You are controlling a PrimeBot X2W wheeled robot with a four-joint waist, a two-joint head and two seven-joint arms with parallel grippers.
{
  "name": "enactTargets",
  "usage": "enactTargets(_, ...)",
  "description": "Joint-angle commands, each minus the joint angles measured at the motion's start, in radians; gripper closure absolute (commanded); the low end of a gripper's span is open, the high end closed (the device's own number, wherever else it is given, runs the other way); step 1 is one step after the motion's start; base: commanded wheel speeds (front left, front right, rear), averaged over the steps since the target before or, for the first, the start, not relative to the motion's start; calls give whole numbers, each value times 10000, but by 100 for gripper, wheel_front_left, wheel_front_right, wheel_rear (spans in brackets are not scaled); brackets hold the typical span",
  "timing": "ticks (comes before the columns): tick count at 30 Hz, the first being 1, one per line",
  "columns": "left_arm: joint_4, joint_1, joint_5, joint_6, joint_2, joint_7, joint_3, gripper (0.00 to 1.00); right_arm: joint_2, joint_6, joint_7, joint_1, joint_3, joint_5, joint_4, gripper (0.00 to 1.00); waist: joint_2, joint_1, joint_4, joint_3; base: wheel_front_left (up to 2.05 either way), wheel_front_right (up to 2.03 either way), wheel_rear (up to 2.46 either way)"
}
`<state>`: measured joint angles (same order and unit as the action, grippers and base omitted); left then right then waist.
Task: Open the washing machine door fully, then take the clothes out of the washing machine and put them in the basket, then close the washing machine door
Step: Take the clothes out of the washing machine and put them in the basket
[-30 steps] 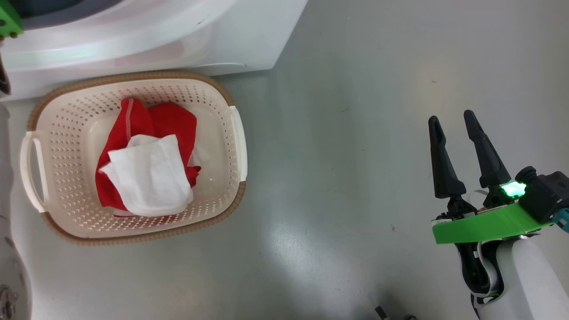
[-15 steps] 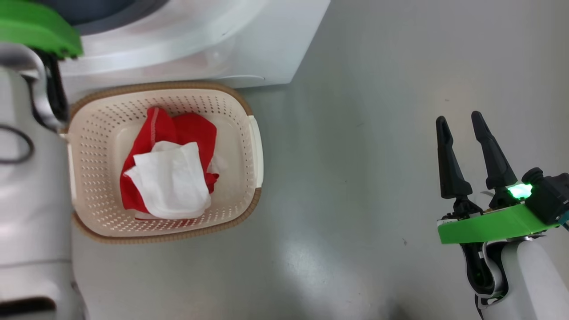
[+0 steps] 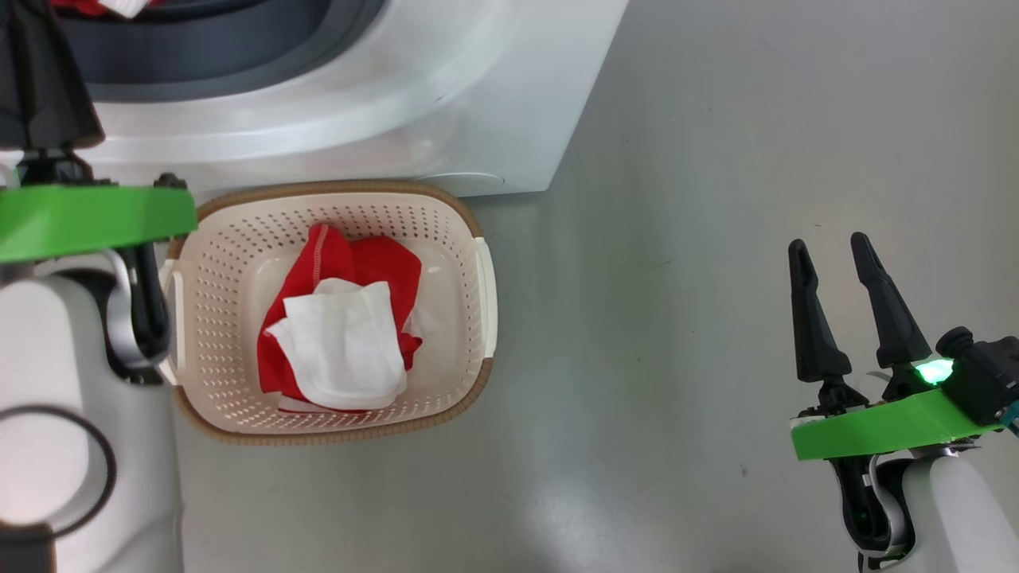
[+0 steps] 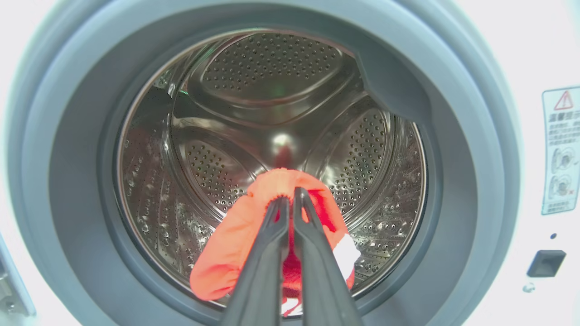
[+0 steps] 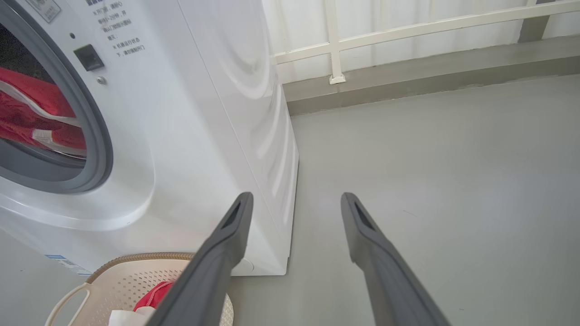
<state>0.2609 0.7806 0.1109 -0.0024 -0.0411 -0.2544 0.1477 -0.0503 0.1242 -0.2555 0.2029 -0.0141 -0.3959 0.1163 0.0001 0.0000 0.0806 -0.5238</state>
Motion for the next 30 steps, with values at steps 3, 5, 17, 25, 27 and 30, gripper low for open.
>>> enactTargets(3, -969, -557, -164, -133, -204, -73, 254, 100, 1, 65, -63, -255, 188, 157, -238, 0, -1, 0, -125, 71, 0, 0, 0)
enactTargets(5, -1835, -926, -108, -99, -139, -73, 294, 100, 1, 65, -63, -272, 161, 189, -268, 0, -1, 0, -182, 67, 0, 0, 0)
enactTargets(17, -4631, -2201, 397, 625, -94, -74, -369, 95, -24, 65, -63, -428, 169, 256, -294, 0, -1, 0, -267, 131, 0, 0, 0)
enactTargets(25, -4400, -3118, 497, 888, -92, -74, -842, 100, -23, 65, -63, -431, 249, 247, -309, 0, -1, 0, -195, 86, 0, 0, 0)
enactTargets(27, -3960, -3333, 529, 895, -92, -74, -872, 100, -22, 65, -63, -424, 267, 236, -316, 0, -1, 0, -163, 64, 0, 0, 0)
enactTargets(30, -3099, -3538, 619, 810, -92, -74, -959, 100, -19, 65, -63, -403, 275, 224, -343, 0, -1, 0, -137, -29, 0, 0, 0)
